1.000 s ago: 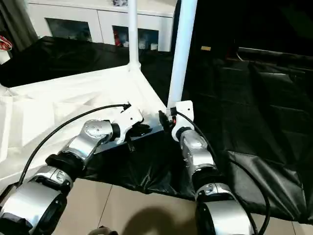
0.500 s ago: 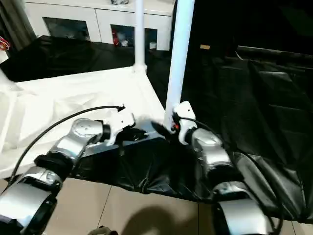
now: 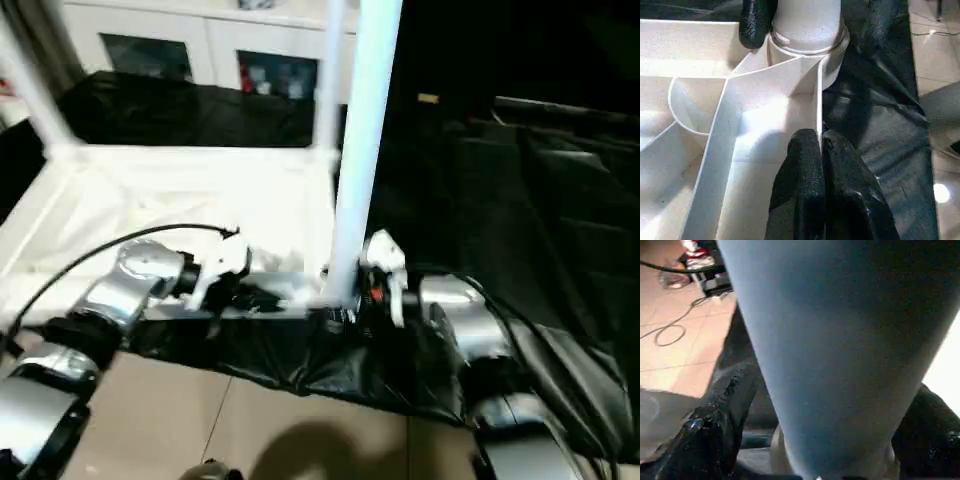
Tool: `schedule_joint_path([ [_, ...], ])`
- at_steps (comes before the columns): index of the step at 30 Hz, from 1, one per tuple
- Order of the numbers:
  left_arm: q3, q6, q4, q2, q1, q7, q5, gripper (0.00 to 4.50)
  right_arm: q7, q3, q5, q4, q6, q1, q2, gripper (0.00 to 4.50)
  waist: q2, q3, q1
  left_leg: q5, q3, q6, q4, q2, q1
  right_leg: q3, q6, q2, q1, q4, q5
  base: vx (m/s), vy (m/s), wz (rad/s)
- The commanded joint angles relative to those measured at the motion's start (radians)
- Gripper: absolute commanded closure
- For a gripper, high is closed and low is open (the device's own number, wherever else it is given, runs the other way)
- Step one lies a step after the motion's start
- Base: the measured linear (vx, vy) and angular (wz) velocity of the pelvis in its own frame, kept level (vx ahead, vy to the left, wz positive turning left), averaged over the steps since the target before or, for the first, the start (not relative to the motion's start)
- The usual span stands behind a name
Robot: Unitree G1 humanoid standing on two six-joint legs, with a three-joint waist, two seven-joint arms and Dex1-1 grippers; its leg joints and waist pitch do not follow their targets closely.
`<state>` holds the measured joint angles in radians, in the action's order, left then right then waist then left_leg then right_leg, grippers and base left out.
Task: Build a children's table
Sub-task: Rotate leg to tighten
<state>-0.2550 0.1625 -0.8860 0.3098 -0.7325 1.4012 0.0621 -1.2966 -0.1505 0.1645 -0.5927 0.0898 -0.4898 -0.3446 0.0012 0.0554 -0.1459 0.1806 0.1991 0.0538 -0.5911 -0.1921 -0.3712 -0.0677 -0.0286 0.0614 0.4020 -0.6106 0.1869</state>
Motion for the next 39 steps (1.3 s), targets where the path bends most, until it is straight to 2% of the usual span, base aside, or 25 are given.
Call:
schedule_joint_path([
  [1,-0.006,0.01,0.037,-0.017,-0.013,0.005,-0.029,4.5,-0.054,-0.057,0.001,0.034,0.037,0.022,0.009,0.77,-0.002,-0.068,0.002,0.176,-0.025,-0.063,0.068,-0.058,0.018,0.053,-0.225,0.099,-0.048,0.068,0.158,0.0,0.0,0.0],
  [4,-0.006,0.007,0.036,-0.016,-0.015,0.015,-0.028,4.5,-0.063,-0.06,0.003,0.052,0.054,0.032,0.005,0.91,-0.004,-0.067,0.001,0.179,-0.024,-0.059,0.068,-0.057,0.018,0.052,-0.223,0.099,-0.048,0.07,0.166,0.0,0.0,0.0],
  [10,-0.003,0.001,0.048,-0.016,-0.007,0.022,-0.03,4.5,-0.065,-0.067,0.012,0.095,0.09,0.051,-0.007,1.58,-0.004,-0.067,-0.002,0.182,-0.025,-0.053,0.069,-0.058,0.019,0.052,-0.215,0.101,-0.047,0.071,0.185,0.0,0.0,0.0],
  [14,0.0,0.0,0.049,-0.017,-0.004,0.022,-0.029,4.5,-0.066,-0.069,0.01,0.102,0.1,0.053,-0.008,1.87,-0.006,-0.068,-0.003,0.178,-0.025,-0.052,0.067,-0.056,0.018,0.052,-0.212,0.1,-0.048,0.071,0.185,0.0,0.0,0.0],
  [23,0.008,0.011,0.047,-0.019,0.002,-0.029,-0.016,4.5,-0.013,-0.065,0.005,0.112,0.098,0.07,0.016,1.99,-0.009,-0.068,-0.003,0.163,-0.025,-0.058,0.066,-0.057,0.016,0.052,-0.206,0.1,-0.048,0.069,0.175,0.0,0.0,0.0],
  [25,0.018,0.01,0.034,-0.035,-0.006,-0.091,-0.007,4.5,0.106,-0.042,-0.02,0.08,0.062,0.069,0.058,2.0,-0.007,-0.067,-0.002,0.174,-0.025,-0.047,0.068,-0.057,0.018,0.053,-0.201,0.102,-0.043,0.071,0.196,0.0,0.0,0.0],
  [28,0.025,-0.011,0.012,-0.065,-0.025,-0.187,0.011,4.5,0.311,-0.005,-0.068,-0.005,0.018,0.049,0.121,2.04,-0.009,-0.058,0.012,0.242,-0.028,-0.011,0.074,-0.052,0.026,0.052,-0.174,0.106,-0.037,0.091,0.349,0.0,0.0,0.0],
  [29,0.02,-0.019,0.003,-0.075,-0.032,-0.223,0.025,4.5,0.374,0.008,-0.078,-0.034,0.014,0.04,0.14,2.05,-0.01,-0.055,0.017,0.259,-0.034,-0.002,0.079,-0.05,0.023,0.051,-0.153,0.108,-0.043,0.095,0.415,0.0,0.0,0.0],
  [30,0.014,-0.028,-0.008,-0.091,-0.039,-0.256,0.037,4.5,0.453,0.027,-0.083,-0.071,0.011,0.028,0.166,2.05,-0.01,-0.058,0.019,0.254,-0.035,0.001,0.079,-0.051,0.021,0.051,-0.145,0.108,-0.045,0.095,0.422,0.0,0.0,0.0],
  [31,0.009,-0.037,-0.02,-0.108,-0.048,-0.292,0.049,4.5,0.53,0.046,-0.087,-0.106,0.012,0.014,0.192,2.05,-0.009,-0.057,0.032,0.265,-0.035,0.012,0.081,-0.051,0.026,0.053,-0.143,0.106,-0.036,0.098,0.427,0.0,0.0,0.0],
  [32,0.007,-0.042,-0.028,-0.118,-0.053,-0.313,0.055,4.5,0.576,0.058,-0.088,-0.126,0.013,0.006,0.208,2.05,-0.009,-0.056,0.035,0.276,-0.035,0.014,0.081,-0.05,0.03,0.053,-0.143,0.106,-0.034,0.101,0.437,0.0,0.0,0.0],
  [33,0.006,-0.044,-0.035,-0.128,-0.058,-0.335,0.06,4.5,0.613,0.066,-0.089,-0.142,0.013,-0.001,0.221,2.05,-0.011,-0.056,0.039,0.278,-0.035,0.012,0.08,-0.049,0.028,0.053,-0.143,0.106,-0.038,0.102,0.434,0.0,0.0,0.0],
  [36,0.005,-0.059,-0.055,-0.18,-0.08,-0.434,0.077,4.5,0.804,0.123,-0.079,-0.225,0.017,-0.048,0.294,2.05,-0.005,-0.058,0.046,0.278,-0.035,0.019,0.082,-0.05,0.03,0.056,-0.156,0.104,-0.034,0.098,0.394,0.0,0.0,0.0],
  [38,0.005,-0.058,-0.058,-0.19,-0.084,-0.457,0.082,4.5,0.837,0.135,-0.078,-0.242,0.015,-0.058,0.308,2.05,-0.007,-0.06,0.048,0.28,-0.034,0.018,0.081,-0.049,0.033,0.055,-0.159,0.101,-0.034,0.098,0.37,0.0,0.0,0.0],
  [39,0.006,-0.059,-0.057,-0.207,-0.087,-0.485,0.085,4.5,0.881,0.146,-0.077,-0.268,0.003,-0.076,0.327,2.05,-0.007,-0.061,0.048,0.272,-0.032,0.011,0.079,-0.049,0.029,0.057,-0.168,0.102,-0.037,0.094,0.337,0.0,0.0,0.0],
])
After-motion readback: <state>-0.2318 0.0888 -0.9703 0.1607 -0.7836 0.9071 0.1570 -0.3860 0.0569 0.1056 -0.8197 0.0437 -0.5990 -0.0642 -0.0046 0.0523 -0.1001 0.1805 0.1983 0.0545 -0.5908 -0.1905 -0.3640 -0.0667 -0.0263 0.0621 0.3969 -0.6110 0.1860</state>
